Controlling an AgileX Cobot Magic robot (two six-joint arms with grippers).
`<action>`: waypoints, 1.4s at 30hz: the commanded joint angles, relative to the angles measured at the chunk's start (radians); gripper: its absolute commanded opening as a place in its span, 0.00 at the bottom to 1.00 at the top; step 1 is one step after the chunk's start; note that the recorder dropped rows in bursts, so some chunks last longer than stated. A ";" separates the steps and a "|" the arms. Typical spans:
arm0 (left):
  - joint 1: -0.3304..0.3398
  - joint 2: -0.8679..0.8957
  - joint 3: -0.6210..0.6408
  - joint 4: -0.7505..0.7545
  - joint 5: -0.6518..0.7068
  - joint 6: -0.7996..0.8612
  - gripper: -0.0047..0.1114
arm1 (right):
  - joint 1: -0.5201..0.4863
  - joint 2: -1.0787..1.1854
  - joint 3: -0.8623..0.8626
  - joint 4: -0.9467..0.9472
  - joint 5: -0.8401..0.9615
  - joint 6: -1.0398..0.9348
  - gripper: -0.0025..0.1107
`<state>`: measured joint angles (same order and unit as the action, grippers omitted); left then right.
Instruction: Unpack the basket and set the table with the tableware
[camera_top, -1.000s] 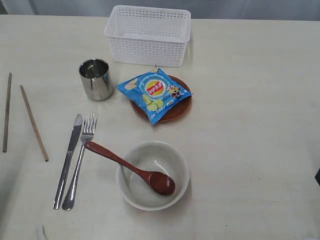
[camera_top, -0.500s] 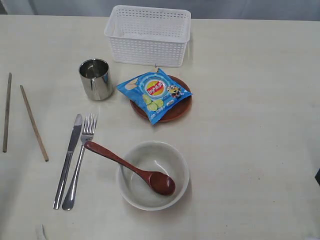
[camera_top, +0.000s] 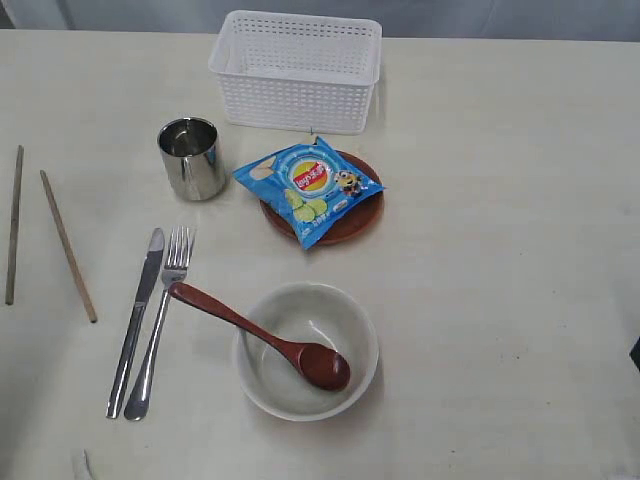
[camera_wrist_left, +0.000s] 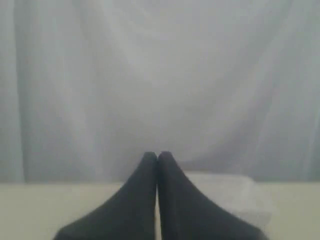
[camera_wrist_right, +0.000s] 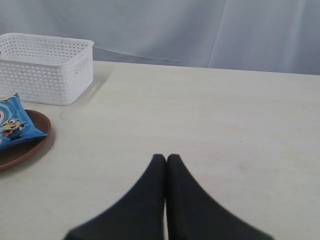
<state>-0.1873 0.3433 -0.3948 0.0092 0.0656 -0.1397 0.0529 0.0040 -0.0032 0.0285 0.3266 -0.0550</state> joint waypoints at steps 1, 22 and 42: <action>0.003 0.309 -0.190 -0.009 0.244 -0.023 0.04 | -0.002 -0.004 0.003 0.000 -0.002 -0.003 0.02; 0.091 1.240 -0.387 0.101 0.517 -0.354 0.24 | -0.002 -0.004 0.003 0.000 -0.002 -0.003 0.02; 0.093 1.405 -0.387 -0.097 0.394 -0.336 0.32 | -0.002 -0.004 0.003 0.000 -0.002 -0.003 0.02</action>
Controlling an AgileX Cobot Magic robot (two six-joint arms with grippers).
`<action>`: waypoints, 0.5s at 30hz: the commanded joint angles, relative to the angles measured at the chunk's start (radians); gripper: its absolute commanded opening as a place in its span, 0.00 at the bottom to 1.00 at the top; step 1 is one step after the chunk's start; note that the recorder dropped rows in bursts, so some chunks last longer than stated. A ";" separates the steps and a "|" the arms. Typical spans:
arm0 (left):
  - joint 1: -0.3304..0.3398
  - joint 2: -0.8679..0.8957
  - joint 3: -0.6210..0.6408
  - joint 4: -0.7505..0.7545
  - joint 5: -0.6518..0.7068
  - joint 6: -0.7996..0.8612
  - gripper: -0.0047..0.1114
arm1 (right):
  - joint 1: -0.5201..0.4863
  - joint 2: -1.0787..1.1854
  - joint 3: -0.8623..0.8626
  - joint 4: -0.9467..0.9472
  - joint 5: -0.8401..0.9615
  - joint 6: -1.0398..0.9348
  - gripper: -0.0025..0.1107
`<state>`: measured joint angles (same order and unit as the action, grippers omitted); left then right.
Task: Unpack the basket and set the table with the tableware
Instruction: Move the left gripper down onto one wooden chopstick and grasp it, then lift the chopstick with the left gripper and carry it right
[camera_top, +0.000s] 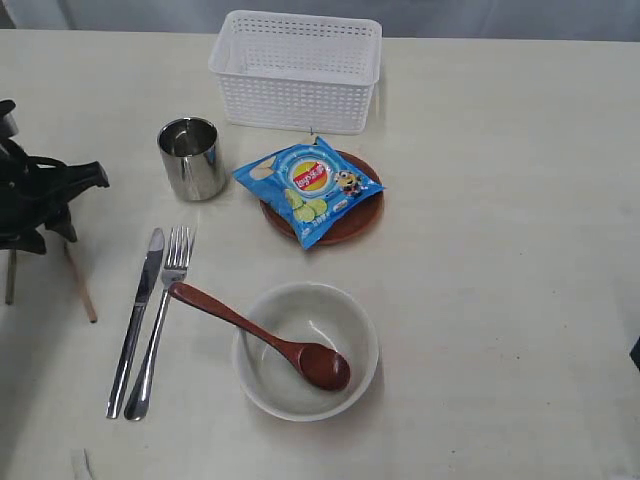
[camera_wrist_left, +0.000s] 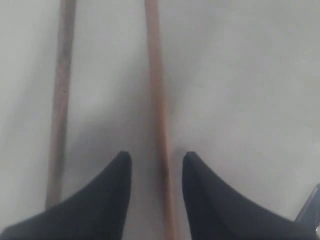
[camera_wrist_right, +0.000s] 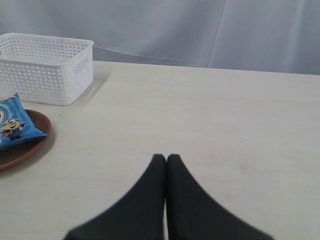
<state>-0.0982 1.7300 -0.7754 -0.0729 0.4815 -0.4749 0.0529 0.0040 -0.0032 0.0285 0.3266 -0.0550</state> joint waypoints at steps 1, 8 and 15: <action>0.004 0.026 -0.006 -0.015 -0.024 -0.001 0.32 | -0.002 -0.004 0.003 0.000 -0.002 -0.003 0.02; 0.004 0.064 -0.006 -0.015 -0.042 -0.001 0.32 | -0.002 -0.004 0.003 0.000 -0.002 -0.003 0.02; 0.004 0.087 -0.006 -0.015 -0.035 0.023 0.29 | -0.002 -0.004 0.003 0.000 -0.002 -0.003 0.02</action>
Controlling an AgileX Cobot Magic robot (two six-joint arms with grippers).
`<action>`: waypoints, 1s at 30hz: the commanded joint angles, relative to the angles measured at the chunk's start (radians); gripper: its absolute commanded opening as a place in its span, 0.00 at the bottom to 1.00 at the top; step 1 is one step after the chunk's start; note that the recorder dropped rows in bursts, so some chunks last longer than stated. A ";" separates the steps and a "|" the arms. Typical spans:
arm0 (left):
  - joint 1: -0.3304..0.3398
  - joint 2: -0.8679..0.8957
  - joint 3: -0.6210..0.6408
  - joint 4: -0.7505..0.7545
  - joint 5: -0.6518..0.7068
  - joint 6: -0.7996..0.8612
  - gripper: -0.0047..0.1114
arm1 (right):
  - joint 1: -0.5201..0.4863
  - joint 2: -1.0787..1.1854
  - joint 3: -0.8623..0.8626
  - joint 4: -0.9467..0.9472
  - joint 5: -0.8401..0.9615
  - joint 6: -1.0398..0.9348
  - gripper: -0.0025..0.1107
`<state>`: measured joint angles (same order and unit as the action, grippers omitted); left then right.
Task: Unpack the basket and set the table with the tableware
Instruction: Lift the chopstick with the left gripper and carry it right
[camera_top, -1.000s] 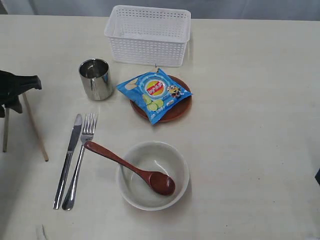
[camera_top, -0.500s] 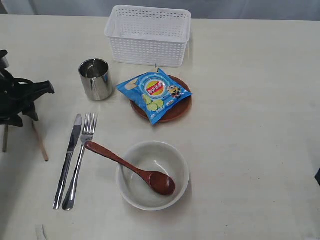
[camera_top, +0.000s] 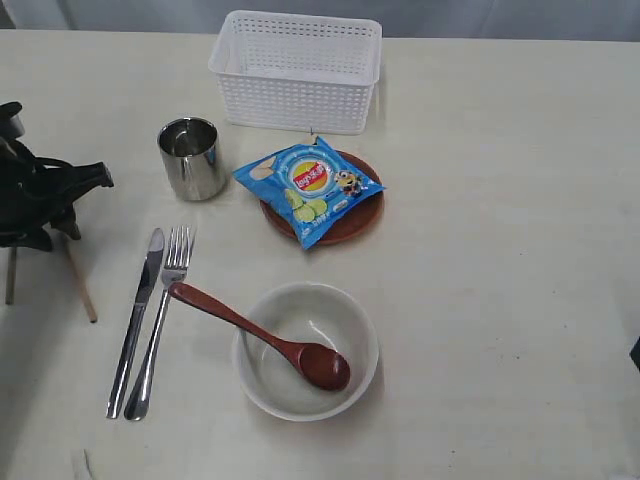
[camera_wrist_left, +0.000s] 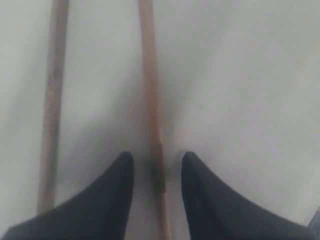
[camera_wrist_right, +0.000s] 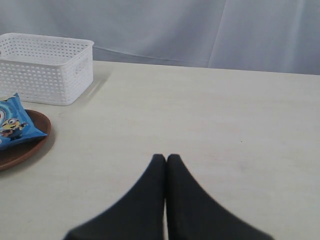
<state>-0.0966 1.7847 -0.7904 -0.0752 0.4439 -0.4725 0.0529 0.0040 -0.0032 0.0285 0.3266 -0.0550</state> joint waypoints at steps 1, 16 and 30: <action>0.003 0.033 0.009 -0.012 0.002 0.031 0.25 | -0.002 -0.004 0.003 0.000 -0.002 -0.003 0.02; 0.003 -0.008 -0.056 -0.012 0.096 0.184 0.04 | -0.002 -0.004 0.003 0.000 -0.002 -0.003 0.02; -0.198 -0.263 -0.128 -0.121 0.275 0.397 0.04 | -0.002 -0.004 0.003 0.000 -0.002 -0.003 0.02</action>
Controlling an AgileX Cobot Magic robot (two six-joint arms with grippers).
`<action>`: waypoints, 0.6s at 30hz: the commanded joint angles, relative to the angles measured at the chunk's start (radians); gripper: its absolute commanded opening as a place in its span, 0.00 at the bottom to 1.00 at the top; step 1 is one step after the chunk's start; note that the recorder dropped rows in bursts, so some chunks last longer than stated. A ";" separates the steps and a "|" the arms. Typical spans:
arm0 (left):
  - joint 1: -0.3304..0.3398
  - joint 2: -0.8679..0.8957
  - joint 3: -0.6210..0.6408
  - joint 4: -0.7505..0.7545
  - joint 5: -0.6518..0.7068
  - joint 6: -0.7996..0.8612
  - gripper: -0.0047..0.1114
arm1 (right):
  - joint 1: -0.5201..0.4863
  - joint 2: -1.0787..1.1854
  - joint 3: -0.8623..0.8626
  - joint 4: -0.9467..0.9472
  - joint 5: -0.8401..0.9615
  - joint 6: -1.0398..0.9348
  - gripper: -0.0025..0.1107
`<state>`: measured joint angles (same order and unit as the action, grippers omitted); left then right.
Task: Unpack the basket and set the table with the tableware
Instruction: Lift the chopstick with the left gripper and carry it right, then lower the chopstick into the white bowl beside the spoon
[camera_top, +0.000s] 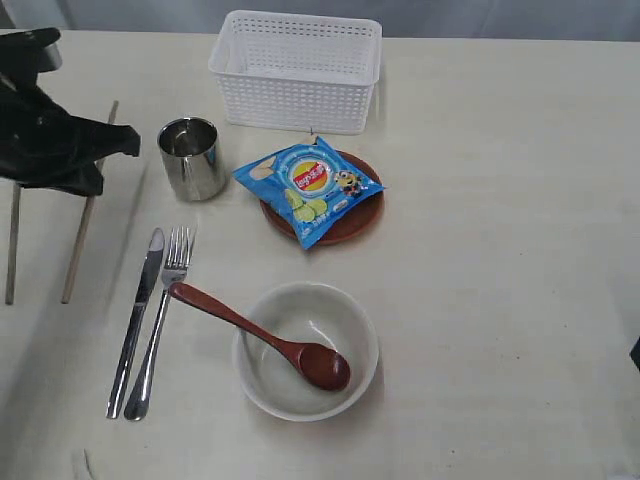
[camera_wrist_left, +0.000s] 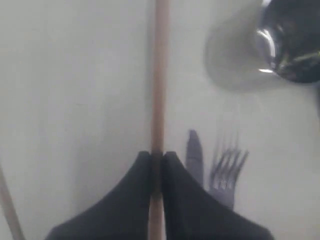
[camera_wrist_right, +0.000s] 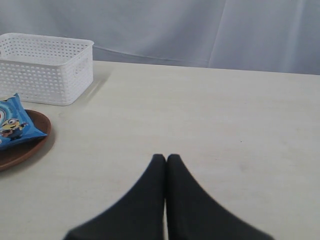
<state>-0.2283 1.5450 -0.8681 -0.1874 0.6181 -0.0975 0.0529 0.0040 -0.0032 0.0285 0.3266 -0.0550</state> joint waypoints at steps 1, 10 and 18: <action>-0.088 -0.030 -0.067 -0.009 0.128 0.022 0.04 | -0.002 -0.004 0.003 0.000 -0.002 -0.003 0.02; -0.295 -0.068 -0.104 -0.069 0.217 0.011 0.04 | -0.002 -0.004 0.003 0.000 -0.002 -0.003 0.02; -0.489 -0.068 -0.104 -0.121 0.197 -0.075 0.04 | -0.002 -0.004 0.003 0.000 -0.002 -0.003 0.02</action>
<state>-0.6662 1.4851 -0.9685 -0.2895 0.8302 -0.1289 0.0529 0.0040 -0.0032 0.0285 0.3266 -0.0550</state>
